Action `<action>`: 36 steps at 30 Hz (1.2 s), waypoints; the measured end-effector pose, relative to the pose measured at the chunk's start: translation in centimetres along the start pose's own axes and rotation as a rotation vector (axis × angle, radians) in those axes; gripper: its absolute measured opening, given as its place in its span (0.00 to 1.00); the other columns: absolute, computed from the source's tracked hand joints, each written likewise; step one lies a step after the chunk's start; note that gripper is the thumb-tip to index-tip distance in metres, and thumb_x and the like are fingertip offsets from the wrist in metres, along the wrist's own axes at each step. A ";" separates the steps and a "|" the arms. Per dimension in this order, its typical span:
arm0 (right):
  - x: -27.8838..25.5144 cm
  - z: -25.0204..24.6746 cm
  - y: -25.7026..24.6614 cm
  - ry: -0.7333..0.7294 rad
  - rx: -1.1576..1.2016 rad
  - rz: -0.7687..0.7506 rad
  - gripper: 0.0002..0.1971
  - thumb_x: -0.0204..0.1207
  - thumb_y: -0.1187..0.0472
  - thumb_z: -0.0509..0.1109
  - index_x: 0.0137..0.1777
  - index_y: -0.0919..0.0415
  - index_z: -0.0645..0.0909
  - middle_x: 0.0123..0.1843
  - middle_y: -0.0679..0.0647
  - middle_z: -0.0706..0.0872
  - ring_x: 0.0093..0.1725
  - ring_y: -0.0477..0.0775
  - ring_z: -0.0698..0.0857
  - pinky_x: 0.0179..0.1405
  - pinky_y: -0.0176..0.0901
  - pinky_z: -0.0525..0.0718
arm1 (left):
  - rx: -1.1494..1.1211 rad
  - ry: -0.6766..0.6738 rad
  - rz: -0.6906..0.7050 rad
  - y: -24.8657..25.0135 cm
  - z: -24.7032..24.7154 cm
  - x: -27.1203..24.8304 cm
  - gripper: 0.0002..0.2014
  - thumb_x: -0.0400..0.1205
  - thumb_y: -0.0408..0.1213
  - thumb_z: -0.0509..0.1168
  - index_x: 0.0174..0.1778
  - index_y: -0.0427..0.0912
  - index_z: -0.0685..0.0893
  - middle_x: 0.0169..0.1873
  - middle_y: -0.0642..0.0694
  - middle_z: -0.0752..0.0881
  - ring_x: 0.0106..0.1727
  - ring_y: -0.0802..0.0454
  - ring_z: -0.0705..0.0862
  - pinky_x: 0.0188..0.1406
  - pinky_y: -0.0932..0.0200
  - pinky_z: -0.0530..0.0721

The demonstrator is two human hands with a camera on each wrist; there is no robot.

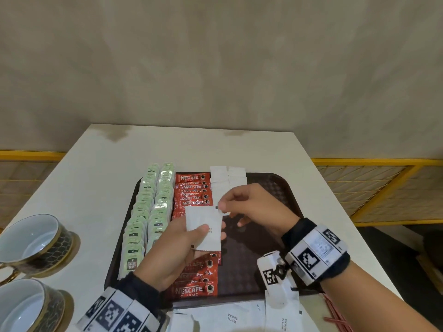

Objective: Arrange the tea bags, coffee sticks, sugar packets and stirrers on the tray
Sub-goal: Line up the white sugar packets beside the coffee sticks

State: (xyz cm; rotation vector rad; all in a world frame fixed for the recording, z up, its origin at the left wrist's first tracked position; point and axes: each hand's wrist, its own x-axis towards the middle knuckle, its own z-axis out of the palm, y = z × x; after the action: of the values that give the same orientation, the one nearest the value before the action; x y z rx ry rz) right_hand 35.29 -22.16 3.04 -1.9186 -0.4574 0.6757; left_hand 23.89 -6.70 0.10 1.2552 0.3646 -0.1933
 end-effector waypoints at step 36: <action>2.1 -4.2 5.4 0.276 0.111 0.502 0.08 0.75 0.77 0.70 0.39 0.65 0.80 0.35 0.62 0.85 0.31 0.54 0.84 0.25 0.41 0.84 | 1.089 0.267 -0.021 3.8 2.5 10.6 0.10 0.74 0.34 0.75 0.49 0.35 0.87 0.51 0.44 0.89 0.53 0.46 0.87 0.50 0.56 0.84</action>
State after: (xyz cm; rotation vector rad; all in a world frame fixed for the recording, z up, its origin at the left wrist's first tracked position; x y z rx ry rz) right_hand 39.70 -26.12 -0.98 -1.9944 0.2412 0.7190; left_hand 35.40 -7.34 0.16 2.3655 0.5264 -0.2537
